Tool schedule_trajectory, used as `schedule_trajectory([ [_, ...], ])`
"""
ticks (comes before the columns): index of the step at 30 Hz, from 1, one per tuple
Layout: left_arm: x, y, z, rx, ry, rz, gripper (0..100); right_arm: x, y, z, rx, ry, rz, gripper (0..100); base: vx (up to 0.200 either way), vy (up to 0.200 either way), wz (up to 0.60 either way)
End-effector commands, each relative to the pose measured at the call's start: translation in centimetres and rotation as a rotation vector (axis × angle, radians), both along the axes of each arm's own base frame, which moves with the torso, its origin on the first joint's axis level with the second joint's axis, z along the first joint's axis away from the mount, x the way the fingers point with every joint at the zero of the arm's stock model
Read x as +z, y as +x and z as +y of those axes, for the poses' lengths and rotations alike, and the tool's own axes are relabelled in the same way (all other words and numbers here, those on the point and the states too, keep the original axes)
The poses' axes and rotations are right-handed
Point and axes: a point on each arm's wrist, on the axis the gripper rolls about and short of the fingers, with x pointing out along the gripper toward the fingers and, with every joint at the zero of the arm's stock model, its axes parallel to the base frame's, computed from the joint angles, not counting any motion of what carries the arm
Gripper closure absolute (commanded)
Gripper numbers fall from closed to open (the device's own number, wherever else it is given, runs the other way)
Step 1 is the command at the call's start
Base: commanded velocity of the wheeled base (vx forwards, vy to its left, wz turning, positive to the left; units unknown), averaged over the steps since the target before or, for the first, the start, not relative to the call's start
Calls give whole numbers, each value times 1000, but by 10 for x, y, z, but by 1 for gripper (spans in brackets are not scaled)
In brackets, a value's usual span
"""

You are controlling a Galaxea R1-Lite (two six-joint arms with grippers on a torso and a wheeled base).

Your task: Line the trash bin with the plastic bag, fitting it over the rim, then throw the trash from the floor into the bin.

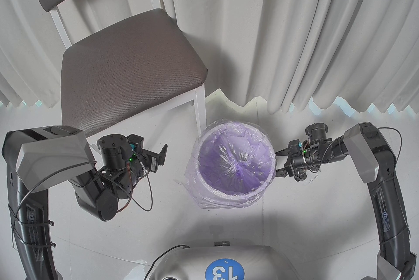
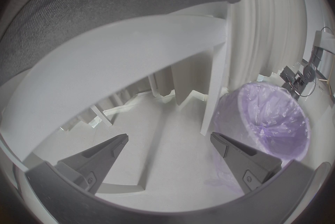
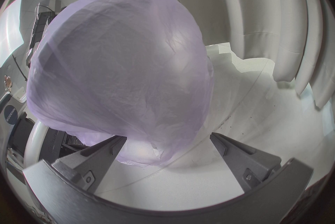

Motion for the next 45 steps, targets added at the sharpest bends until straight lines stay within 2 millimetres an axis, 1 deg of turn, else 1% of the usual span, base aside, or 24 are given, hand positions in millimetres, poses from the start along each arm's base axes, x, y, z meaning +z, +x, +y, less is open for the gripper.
schedule_trajectory([
  [1,1,-23,-2,-86,-6,14,0,33,-6,-7,18,42,-38,0,0,0,0],
  [2,6,-32,-5,-115,-9,14,0,44,-9,-9,25,57,-55,0,0,0,0],
  [4,9,-37,-7,-127,-9,14,0,50,-10,-11,22,61,-70,0,0,0,0],
  [5,17,-50,-15,-166,-14,6,0,65,-12,-21,5,65,-117,0,0,0,0],
  [6,18,-51,-16,-171,-16,2,0,67,-13,-23,4,66,-123,0,0,0,0],
  [7,24,-55,-20,-189,-25,-21,0,76,-18,-28,-1,71,-141,0,0,0,0],
  [12,51,-72,-36,-257,-55,-95,0,122,-47,-50,-9,115,-258,0,0,0,0],
  [14,58,-77,-42,-279,-63,-111,0,138,-61,-58,-36,124,-309,0,0,0,0],
  [16,62,-80,-45,-294,-69,-124,0,147,-76,-64,-65,142,-324,0,0,0,0],
  [17,64,-82,-47,-303,-73,-132,0,149,-83,-68,-85,151,-325,0,0,0,0],
  [18,65,-83,-48,-305,-74,-133,0,150,-84,-69,-86,154,-325,0,0,0,0],
  [19,71,-86,-50,-319,-83,-153,0,151,-102,-76,-131,181,-319,0,0,0,0],
  [21,76,-88,-50,-332,-90,-166,0,148,-113,-79,-157,203,-309,0,0,0,0],
  [23,84,-93,-50,-365,-104,-192,0,139,-133,-79,-220,248,-263,0,0,0,0],
  [25,91,-99,-56,-401,-123,-213,0,133,-145,-80,-350,271,-247,0,0,0,0],
  [28,97,-106,-60,-419,-142,-246,0,133,-153,-80,-549,326,-253,0,0,0,0],
  [29,98,-109,-60,-422,-146,-255,0,133,-154,-79,-581,347,-245,0,0,0,0],
  [31,99,-112,-61,-429,-159,-273,0,133,-158,-78,-596,368,-219,0,0,0,0],
  [32,99,-113,-60,-429,-173,-277,0,137,-160,-77,-597,368,-218,0,0,0,0],
  [36,92,-121,-53,-391,-230,-208,0,146,-165,-76,-614,355,-159,0,0,0,0],
  [38,88,-132,-47,-361,-280,-156,0,160,-170,-69,-620,336,-78,0,0,0,0],
  [41,89,-143,-39,-335,-305,-134,0,168,-173,-60,-722,252,33,0,0,0,0],
  [43,94,-146,-34,-308,-326,-147,0,170,-165,-53,-841,152,30,0,0,0,0],
  [45,95,-148,-30,-279,-336,-149,0,166,-162,-48,-909,77,10,0,0,0,0],
])
